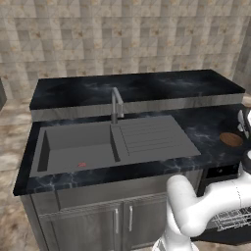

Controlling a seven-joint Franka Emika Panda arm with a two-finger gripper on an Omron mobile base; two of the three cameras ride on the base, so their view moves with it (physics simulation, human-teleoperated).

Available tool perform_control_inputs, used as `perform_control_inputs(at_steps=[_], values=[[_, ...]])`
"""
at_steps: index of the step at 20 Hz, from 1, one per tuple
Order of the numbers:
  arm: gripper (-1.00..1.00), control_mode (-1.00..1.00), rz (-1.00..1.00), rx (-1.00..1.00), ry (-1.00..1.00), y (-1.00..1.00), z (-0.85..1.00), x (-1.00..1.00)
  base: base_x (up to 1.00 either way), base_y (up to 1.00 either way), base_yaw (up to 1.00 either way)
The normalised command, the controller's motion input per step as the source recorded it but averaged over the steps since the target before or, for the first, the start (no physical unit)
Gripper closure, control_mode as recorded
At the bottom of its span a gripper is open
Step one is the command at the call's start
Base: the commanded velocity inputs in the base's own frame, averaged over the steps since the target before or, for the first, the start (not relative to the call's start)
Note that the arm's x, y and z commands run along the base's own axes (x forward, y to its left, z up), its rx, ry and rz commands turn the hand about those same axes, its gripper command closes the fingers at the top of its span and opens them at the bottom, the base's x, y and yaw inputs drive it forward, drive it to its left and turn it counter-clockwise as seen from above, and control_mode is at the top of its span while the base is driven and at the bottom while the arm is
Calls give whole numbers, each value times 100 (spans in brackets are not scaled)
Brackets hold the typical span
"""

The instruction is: Pick up the cup and bowl from the counter, place them in the dishwasher, and close the dishwasher door.

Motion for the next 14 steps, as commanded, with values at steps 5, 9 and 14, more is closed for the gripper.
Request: perform_control_inputs(at_steps=[5, 9, 14], values=[[100, -100, 0, 4, 0, -7, -14, 1, 0, 0, 0], [100, -100, 0, 12, 5, 0, -68, 8, 0, 0, 0], [100, -100, 0, 10, 0, 6, -7, -1, 0, 0, 0]])
